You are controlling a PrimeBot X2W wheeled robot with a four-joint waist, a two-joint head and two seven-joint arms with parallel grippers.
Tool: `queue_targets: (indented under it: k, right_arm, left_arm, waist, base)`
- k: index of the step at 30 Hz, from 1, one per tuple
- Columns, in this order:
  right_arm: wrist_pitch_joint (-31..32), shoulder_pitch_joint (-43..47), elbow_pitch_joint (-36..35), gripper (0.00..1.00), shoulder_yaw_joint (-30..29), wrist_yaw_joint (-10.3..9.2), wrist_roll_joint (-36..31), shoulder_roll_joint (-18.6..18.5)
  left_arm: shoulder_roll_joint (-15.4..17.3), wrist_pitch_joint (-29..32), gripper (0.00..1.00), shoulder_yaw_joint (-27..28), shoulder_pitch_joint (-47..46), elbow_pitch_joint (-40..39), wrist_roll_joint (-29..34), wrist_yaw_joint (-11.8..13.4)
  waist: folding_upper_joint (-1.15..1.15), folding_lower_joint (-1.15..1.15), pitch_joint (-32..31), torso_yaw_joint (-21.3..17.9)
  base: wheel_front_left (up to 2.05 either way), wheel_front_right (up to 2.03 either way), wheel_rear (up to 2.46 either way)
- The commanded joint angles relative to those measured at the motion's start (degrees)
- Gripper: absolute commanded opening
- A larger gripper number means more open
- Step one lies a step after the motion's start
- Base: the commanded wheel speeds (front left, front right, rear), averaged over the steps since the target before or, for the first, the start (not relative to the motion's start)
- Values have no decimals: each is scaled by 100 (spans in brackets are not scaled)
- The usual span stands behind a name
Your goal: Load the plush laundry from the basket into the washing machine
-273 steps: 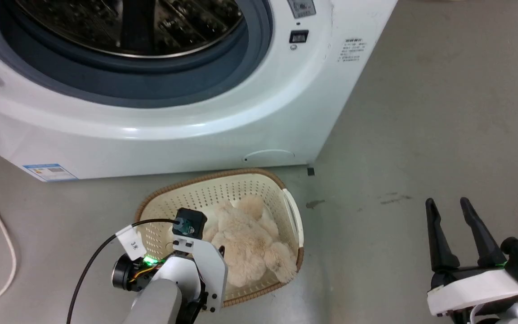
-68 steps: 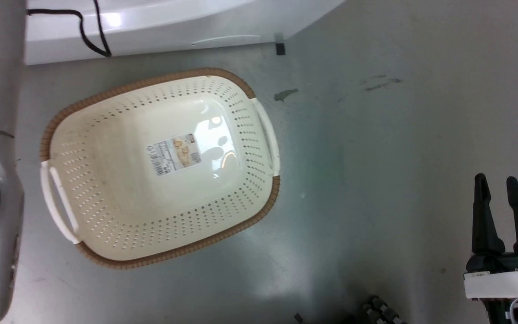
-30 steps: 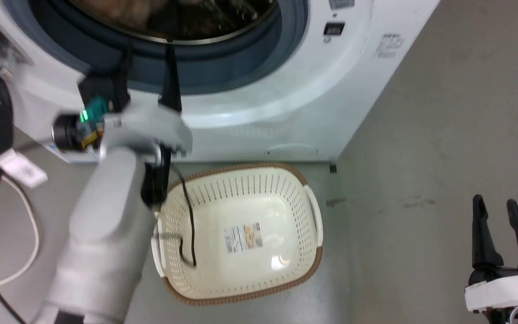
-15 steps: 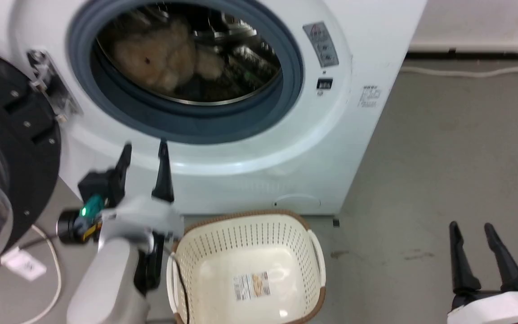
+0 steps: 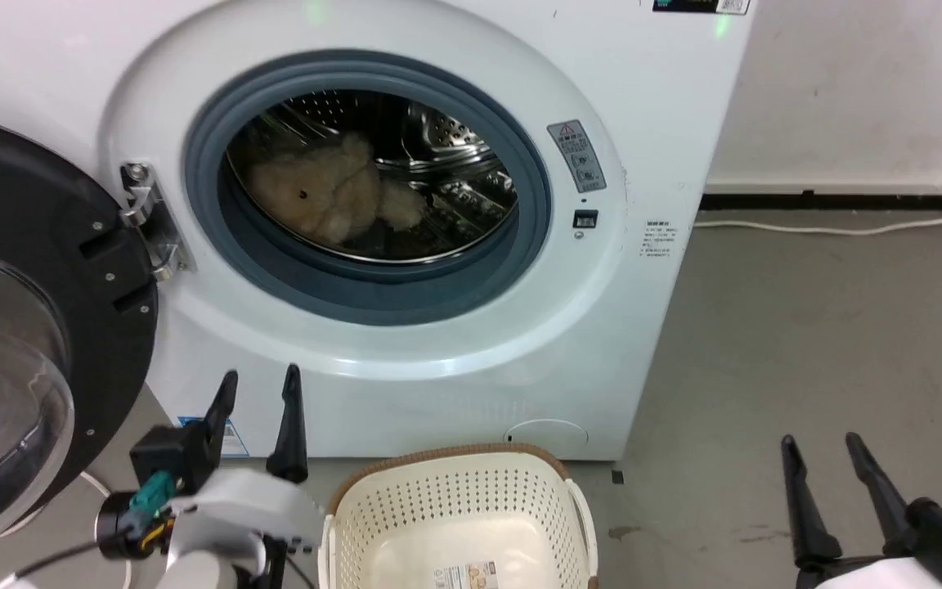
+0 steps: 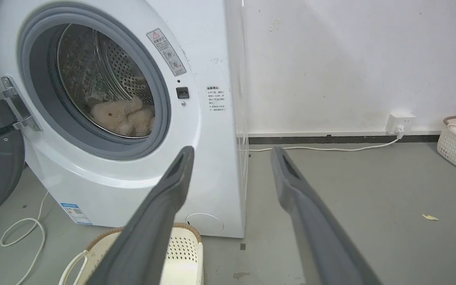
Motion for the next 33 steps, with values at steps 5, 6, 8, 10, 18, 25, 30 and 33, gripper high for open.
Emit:
queue_targets:
  k: [5,6,8,10,18,25,30,33]
  right_arm:
    - [-16,132,-37,100,110,5,-105,-10]
    - [-20,151,-41,100,120,5,-116,-10]
    - [-27,193,-51,100,130,5,-135,-10]
    - [-31,227,-75,100,137,5,-143,-10]
    - [-22,341,-168,100,206,5,-162,-10]
    - [-2,484,-220,100,277,5,-181,-10]
    - [11,554,-254,100,305,5,-183,-10]
    - [27,583,-263,100,302,5,-174,-10]
  left_arm:
    - [85,43,100,42,468,-368,-104,103]
    - [97,51,100,53,544,-440,-119,120]
    - [118,54,100,94,694,-577,-149,171]
    - [146,61,100,104,830,-700,-164,193]
    - [291,80,100,153,1344,-1032,-157,307]
    - [464,256,100,88,1664,-1332,-110,336]
    - [515,397,100,-28,1766,-1482,-130,268]
    - [528,418,100,-56,1788,-1539,-154,240]
  waist:
    - [0,0,-134,63]
    - [0,0,-157,77]
    - [0,0,-200,105]
    - [0,0,-223,129]
    - [0,0,-287,172]
    - [0,0,-336,196]
    - [0,0,-346,202]
    - [0,0,-346,214]
  base:
    - [0,0,0]
    - [0,0,0]
    - [0,0,0]
    - [0,0,0]
    - [0,0,0]
    - [0,0,0]
    - [0,0,0]
    - [0,0,0]
